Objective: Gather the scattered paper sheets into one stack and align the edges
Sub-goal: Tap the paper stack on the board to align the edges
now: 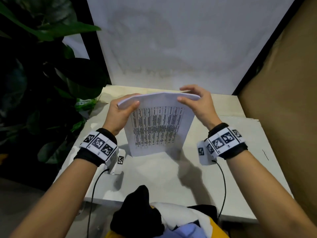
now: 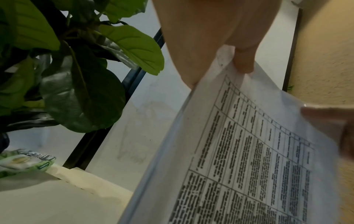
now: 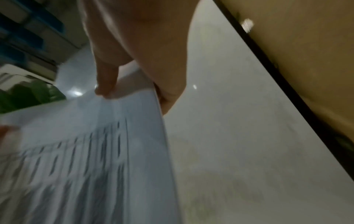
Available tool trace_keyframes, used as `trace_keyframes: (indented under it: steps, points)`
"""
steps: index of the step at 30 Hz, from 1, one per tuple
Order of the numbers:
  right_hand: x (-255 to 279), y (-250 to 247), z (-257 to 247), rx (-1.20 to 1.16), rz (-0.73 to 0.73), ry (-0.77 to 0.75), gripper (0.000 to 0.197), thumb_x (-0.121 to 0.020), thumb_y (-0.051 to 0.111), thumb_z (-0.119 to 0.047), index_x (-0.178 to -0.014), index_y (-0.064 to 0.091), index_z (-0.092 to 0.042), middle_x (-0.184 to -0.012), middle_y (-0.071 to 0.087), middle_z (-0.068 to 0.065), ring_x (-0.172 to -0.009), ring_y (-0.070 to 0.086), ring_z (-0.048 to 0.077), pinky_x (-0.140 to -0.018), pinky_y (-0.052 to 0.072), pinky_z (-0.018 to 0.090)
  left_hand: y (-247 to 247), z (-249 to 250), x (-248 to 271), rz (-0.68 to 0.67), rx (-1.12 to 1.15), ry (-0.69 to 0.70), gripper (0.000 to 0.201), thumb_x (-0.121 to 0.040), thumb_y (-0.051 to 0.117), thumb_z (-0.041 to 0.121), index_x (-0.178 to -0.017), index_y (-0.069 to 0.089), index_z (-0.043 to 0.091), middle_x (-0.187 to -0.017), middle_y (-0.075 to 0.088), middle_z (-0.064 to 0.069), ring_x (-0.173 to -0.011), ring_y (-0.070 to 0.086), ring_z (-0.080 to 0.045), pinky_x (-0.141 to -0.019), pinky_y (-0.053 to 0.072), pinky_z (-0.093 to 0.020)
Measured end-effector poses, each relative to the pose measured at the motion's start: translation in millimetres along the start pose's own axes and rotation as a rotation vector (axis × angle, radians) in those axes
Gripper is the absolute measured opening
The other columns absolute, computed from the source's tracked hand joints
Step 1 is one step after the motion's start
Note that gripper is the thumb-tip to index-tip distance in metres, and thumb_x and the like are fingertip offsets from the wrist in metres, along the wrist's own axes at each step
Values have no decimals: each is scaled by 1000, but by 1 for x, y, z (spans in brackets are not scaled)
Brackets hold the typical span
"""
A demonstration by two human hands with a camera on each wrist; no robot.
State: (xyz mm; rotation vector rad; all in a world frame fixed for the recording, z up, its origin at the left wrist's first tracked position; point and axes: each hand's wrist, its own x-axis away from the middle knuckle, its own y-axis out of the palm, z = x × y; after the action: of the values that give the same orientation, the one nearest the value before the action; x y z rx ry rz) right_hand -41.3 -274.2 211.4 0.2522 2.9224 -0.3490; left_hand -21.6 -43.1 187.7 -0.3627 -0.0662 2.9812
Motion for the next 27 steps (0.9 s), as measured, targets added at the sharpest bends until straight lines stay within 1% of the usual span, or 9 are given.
trace_keyframes:
  steps: [3, 6, 12, 15, 18, 21, 23, 25, 27]
  points:
    - [-16, -3, -36, 377, -123, -112, 29, -71, 76, -17, -95, 62, -25, -80, 67, -7, -75, 65, 10, -75, 53, 24, 1, 1, -1, -34, -19, 15, 39, -82, 58, 3, -73, 71, 40, -71, 69, 26, -71, 62, 8, -66, 51, -13]
    - [-26, 18, -63, 909, -377, -223, 29, -73, 72, -27, -101, 64, -25, -88, 66, -9, -78, 58, 11, -73, 46, 27, 8, 2, -4, -28, -53, 49, 25, -82, 60, 4, -74, 63, 28, -66, 67, 12, -62, 59, 7, -59, 48, -11]
    - [-29, 62, -56, 1253, -589, -248, 22, -86, 58, -20, -104, 65, -10, -93, 67, 10, -74, 53, 21, -66, 39, 29, 27, 1, -8, -18, -118, 83, 23, -80, 62, 6, -67, 51, 21, -66, 53, 2, -53, 51, 6, -51, 40, -7]
    - [-31, 53, -66, 1259, -565, -305, 22, -88, 55, -20, -104, 66, -10, -83, 59, 9, -74, 50, 23, -67, 38, 30, 25, 4, -10, -22, -119, 97, 19, -79, 64, 6, -74, 55, 21, -71, 56, 3, -60, 53, 7, -56, 44, -8]
    - [-37, 26, -81, 1142, -483, -335, 18, -86, 58, -22, -96, 68, -10, -84, 63, 15, -82, 59, 28, -65, 33, 28, 21, -3, -7, -38, -180, 45, 11, -80, 62, 1, -86, 61, 9, -71, 57, 4, -60, 55, 9, -59, 44, -8]
    - [-44, -22, -87, 928, -377, -326, 26, -85, 62, -21, -90, 68, 3, -76, 61, 20, -69, 53, 18, -58, 27, 25, 2, -27, -1, -99, -310, -152, 8, -78, 66, 6, -71, 65, 11, -61, 63, 6, -59, 57, -6, -61, 48, -21]
    - [-44, -56, -78, 735, -310, -254, 23, -84, 63, -14, -87, 67, 9, -73, 53, 7, -59, 44, -4, -52, 31, 18, -14, -41, 6, -166, -341, -237, 4, -78, 68, 11, -73, 68, 10, -62, 67, 9, -62, 60, -8, -63, 48, -22]
    - [-42, -82, -56, 584, -210, -142, 18, -83, 64, -10, -87, 67, 7, -73, 54, -3, -52, 43, -11, -56, 38, 14, -24, -47, 12, -171, -350, -253, 14, -79, 66, 12, -80, 68, -1, -70, 67, -2, -67, 60, -16, -65, 48, -27]
    - [-38, -99, -27, 429, -124, -35, 14, -80, 66, -10, -91, 69, -1, -62, 62, -23, -52, 49, -15, -61, 42, 10, -31, -47, 13, -104, -213, -285, 5, -79, 64, 5, -82, 67, 4, -66, 71, 6, -67, 63, -15, -61, 54, -22]
